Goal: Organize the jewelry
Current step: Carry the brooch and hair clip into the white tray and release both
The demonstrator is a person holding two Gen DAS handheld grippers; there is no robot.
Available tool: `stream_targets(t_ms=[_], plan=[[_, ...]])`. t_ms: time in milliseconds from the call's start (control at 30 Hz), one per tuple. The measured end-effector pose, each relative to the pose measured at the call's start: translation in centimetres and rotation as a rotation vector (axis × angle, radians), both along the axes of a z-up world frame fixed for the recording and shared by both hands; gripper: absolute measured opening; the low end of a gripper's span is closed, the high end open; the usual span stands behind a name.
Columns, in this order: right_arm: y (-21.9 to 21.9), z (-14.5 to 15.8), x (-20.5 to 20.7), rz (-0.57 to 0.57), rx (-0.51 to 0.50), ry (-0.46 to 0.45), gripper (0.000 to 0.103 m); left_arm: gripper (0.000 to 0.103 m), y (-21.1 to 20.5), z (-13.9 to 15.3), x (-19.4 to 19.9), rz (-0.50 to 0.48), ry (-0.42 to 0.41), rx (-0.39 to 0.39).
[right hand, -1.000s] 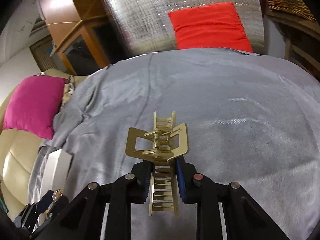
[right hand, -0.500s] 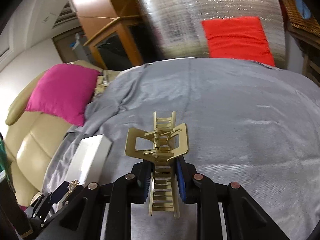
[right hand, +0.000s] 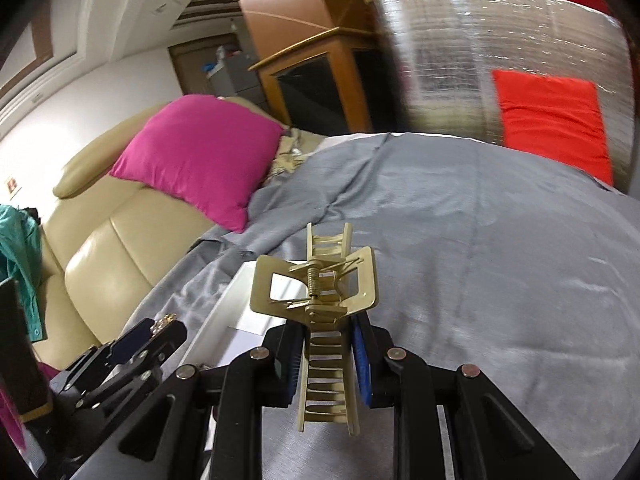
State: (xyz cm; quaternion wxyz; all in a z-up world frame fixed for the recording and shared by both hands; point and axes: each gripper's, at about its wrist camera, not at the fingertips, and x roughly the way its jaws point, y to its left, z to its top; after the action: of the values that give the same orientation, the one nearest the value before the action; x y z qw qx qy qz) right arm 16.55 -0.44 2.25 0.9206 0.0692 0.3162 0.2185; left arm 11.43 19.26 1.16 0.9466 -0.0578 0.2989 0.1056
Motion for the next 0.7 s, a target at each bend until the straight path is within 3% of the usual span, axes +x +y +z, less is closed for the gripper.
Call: stream_targets(t_ms=[167,400,567,700], plan=[[3.5,0.0,2.7,0.071,-0.018,0.037,0.025,0.041,2.9,-1.6,3.2,0.068,0.056,-0.024],[7.6,-1.3,7.6,0.149,0.03,0.14,0.025,0.041,6.2,-4.2,7.0,0.124,0.158,-0.068],[10.5,-3.6,10.7,0.187,0.082,0.219,0.025,0.041,7.4,-5.6,8.1,0.124,0.208,-0.096],[12.7,-5.4,12.1,0.212,0.051,0.256,0.025,0.041,7.2,-6.3,8.7,0.101,0.243,-0.106]])
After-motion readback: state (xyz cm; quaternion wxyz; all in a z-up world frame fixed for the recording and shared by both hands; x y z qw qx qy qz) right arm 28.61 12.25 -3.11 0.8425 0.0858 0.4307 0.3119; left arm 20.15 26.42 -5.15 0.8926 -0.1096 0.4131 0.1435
